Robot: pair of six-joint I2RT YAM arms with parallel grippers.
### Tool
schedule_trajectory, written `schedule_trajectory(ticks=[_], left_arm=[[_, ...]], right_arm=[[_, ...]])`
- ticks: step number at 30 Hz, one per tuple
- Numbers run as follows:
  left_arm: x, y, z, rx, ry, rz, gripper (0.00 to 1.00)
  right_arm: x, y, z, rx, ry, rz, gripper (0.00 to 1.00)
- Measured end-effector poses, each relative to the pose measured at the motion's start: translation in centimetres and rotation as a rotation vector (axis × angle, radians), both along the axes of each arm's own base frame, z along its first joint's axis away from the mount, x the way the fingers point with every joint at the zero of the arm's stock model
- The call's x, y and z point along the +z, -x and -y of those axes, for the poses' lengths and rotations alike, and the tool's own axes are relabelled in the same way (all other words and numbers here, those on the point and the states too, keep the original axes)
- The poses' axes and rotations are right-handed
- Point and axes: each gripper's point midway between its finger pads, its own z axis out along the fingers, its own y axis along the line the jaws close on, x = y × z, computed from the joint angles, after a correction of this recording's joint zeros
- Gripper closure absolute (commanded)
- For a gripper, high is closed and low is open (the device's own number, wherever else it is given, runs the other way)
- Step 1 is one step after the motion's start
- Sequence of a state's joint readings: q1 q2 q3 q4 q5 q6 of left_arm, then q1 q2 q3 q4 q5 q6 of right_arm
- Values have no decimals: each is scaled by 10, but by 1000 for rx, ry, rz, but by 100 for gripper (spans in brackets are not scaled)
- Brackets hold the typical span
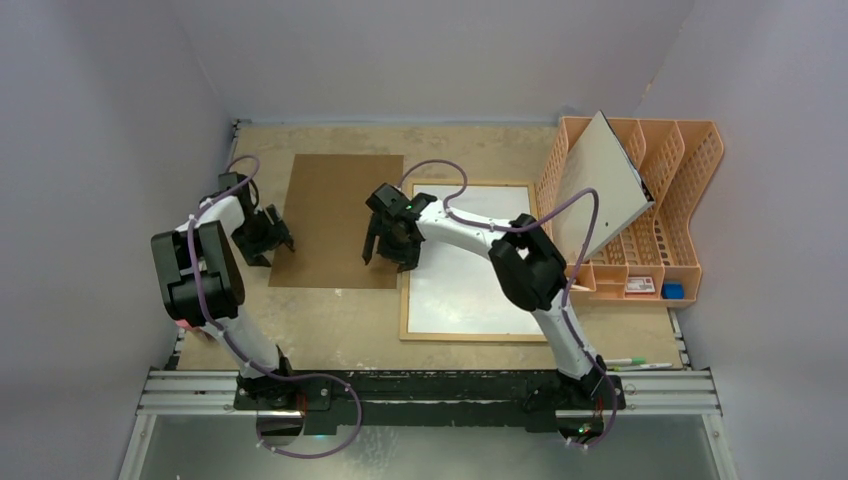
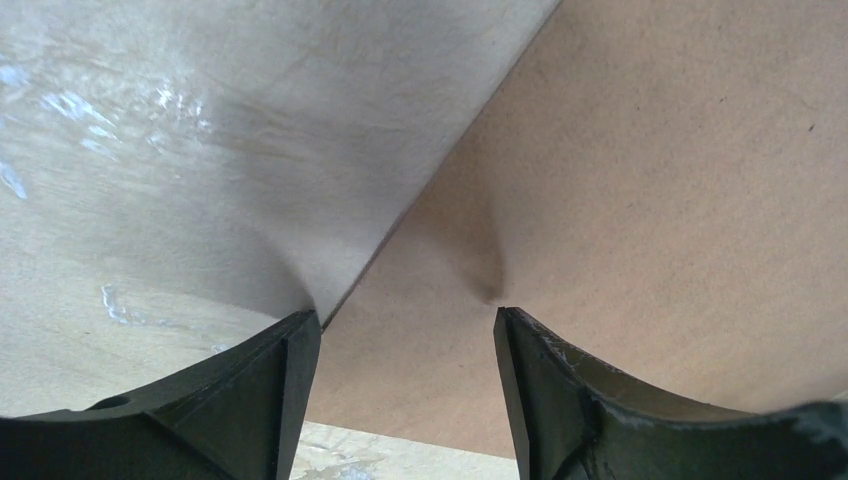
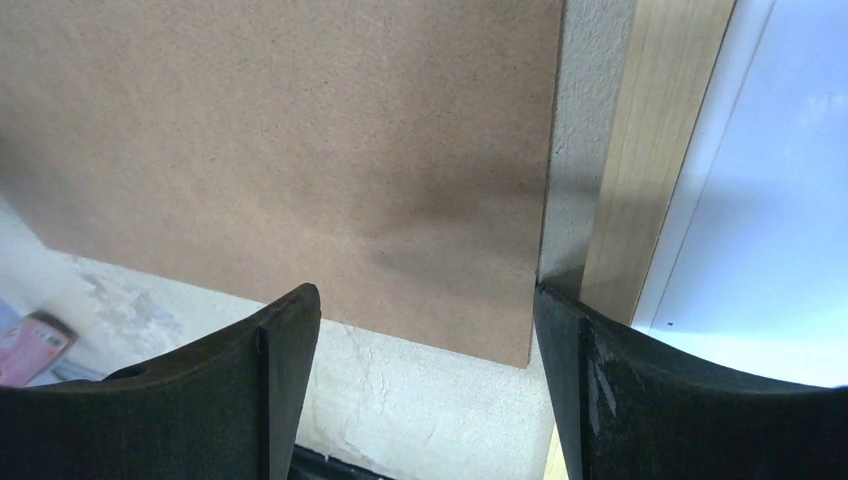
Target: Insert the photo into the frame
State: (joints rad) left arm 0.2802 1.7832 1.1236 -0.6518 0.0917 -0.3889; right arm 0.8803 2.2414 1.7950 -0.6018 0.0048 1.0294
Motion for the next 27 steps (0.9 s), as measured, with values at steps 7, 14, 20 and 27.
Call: schedule_trajectory(ticks=[7,14,20,27], left_arm=[[-1,4,5,5,42,12,40],[0,3,5,12,62,29,40],[0,3,3,16,61,35,41],[0,4,3,23,61,37,41]], right_arm=[[4,3,1,23,-151,-35,24],[10,7,1,54,-306,-40,28],[13,8,0,55,-372,-37,29],[26,8,1,48,-418,-12,30]])
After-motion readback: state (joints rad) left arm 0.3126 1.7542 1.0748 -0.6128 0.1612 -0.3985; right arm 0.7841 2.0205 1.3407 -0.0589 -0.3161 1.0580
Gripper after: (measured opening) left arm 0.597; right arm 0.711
